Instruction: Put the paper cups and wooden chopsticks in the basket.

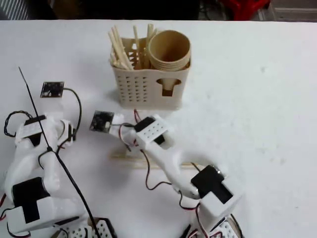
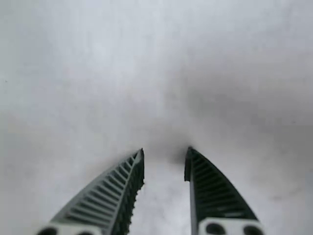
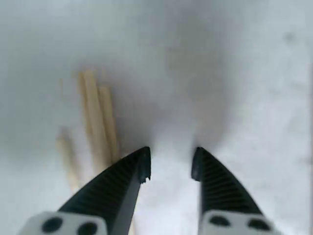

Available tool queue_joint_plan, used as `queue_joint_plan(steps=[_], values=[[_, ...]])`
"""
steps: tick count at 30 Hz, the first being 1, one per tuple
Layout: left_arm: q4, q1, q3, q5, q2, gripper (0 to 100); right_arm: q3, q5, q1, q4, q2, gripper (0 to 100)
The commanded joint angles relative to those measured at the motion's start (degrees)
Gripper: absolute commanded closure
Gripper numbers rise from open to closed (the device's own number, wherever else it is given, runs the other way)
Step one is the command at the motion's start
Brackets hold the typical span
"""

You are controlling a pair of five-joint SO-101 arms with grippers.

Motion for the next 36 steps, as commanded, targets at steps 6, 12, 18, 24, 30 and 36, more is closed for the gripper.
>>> queue_joint_plan(steps=[6,12,18,24,30,36], values=[[-0.88,0.66,-0.53,-0.62,0.22,85,-1.49,0.09,3.74,1.36,-1.89,96.1],[-0.88,0.66,-0.53,-0.62,0.22,85,3.96,0.53,1.1,6.55,-13.32,95.9],[-0.88,0.66,-0.53,-0.62,0.22,85,14.07,4.4,-2.68,0.22,-19.21,95.9],[-0.88,0.66,-0.44,-0.62,0.22,85,13.1,4.48,-2.59,-1.63,-14.64,95.9],[-0.88,0.66,-0.35,-0.62,0.13,85,7.47,4.48,1.36,-1.89,-6.73,91.9],[-0.88,0.66,-0.44,-0.62,0.13,85,5.89,4.48,2.51,-1.89,-4.44,82.7]])
